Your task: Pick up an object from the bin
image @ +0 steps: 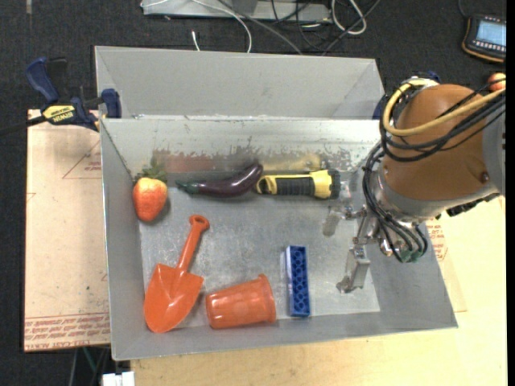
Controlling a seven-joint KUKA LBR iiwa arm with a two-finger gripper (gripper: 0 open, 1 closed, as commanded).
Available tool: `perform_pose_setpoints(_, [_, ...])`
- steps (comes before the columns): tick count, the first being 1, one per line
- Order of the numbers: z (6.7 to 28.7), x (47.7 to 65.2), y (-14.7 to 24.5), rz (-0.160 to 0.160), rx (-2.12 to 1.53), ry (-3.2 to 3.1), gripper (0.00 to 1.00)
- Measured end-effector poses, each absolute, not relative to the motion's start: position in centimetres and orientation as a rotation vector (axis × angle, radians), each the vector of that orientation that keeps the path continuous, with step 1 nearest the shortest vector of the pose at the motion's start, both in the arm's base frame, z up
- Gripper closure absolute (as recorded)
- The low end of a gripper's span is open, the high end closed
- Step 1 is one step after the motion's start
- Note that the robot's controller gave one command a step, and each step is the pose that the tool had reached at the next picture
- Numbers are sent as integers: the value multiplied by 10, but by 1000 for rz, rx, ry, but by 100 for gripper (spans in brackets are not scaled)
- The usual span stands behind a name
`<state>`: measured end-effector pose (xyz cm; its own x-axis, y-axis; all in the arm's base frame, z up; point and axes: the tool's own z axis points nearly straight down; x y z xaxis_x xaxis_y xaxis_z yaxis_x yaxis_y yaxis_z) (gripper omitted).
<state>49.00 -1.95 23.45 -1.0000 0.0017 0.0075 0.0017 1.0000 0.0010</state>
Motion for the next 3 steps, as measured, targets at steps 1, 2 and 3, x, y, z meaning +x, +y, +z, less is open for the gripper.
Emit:
perform_pose_setpoints(1, [239, 491, -19, -1, 0, -3142, 0])
perform_pose_setpoints(2, [112, 497, 43, -2, 253, -3135, 0])
perform_pose_setpoints(3, [162, 491, 74, 8, 1130, -2949, 0])
